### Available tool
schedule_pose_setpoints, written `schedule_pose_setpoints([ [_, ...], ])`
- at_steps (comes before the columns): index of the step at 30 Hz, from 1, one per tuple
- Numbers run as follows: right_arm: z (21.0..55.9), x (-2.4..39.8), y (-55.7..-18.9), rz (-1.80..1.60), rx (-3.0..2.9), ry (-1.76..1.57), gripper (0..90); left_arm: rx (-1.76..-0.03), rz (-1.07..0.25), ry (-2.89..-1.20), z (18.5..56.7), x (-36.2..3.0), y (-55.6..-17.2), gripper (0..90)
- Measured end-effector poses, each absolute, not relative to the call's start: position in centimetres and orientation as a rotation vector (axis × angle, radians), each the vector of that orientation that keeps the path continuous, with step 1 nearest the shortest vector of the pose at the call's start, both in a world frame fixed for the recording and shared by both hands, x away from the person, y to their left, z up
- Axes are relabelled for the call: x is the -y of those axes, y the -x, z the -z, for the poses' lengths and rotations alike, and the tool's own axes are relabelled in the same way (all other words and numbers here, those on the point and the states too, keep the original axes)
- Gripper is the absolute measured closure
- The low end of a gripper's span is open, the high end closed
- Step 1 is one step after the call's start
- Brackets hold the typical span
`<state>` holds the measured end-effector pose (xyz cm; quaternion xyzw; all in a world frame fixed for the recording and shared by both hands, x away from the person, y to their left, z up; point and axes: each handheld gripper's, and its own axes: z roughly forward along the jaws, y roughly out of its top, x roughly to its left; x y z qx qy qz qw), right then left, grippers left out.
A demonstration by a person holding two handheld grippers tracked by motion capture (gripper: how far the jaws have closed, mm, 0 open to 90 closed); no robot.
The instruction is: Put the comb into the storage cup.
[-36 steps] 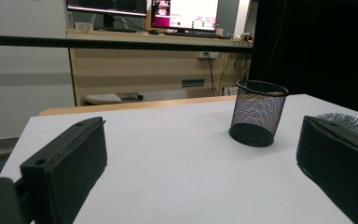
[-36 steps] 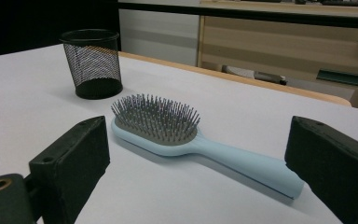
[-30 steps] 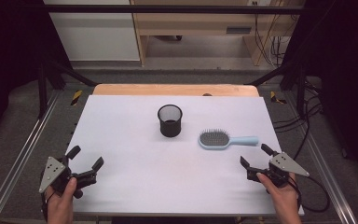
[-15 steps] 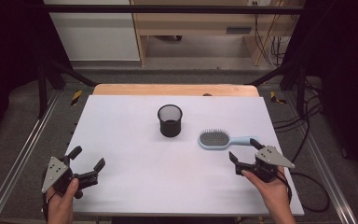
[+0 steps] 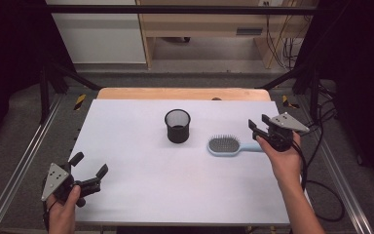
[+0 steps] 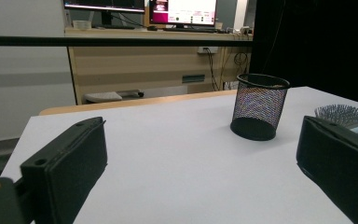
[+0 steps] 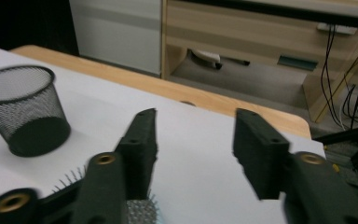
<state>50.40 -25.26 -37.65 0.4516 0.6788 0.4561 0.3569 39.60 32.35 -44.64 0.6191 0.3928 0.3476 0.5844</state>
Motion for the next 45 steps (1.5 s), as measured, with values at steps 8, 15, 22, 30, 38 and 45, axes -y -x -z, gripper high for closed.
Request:
schedule_pose_setpoints([
  [8, 40.4, 25.7, -53.2, -1.034, -1.889, -1.2, 87.1, -0.922, -0.803, -1.45, 44.8, -32.3, -39.8, 2.0],
  [15, 42.4, 26.1, -54.2, -0.955, -1.943, -1.276, 90.0, -0.913, -0.805, -1.443, 44.8, -32.2, -39.7, 2.2],
  [22, 45.0, 26.3, -54.8, -0.854, -2.026, -1.334, 90.0, -0.918, -0.798, -1.444, 44.9, -32.2, -39.8, 2.2],
  [30, 46.3, 26.9, -55.6, -0.749, -2.089, -1.379, 90.0, -0.918, -0.797, -1.445, 44.9, -32.3, -39.7, 2.2],
  [38, 46.4, 26.8, -55.1, -0.705, -2.209, -1.387, 90.0, -0.915, -0.793, -1.449, 44.9, -32.2, -39.8, 2.2],
  [45, 46.1, 26.4, -52.9, -0.686, -2.307, -1.345, 90.0, -0.91, -0.804, -1.446, 44.8, -32.1, -39.8, 2.3],
])
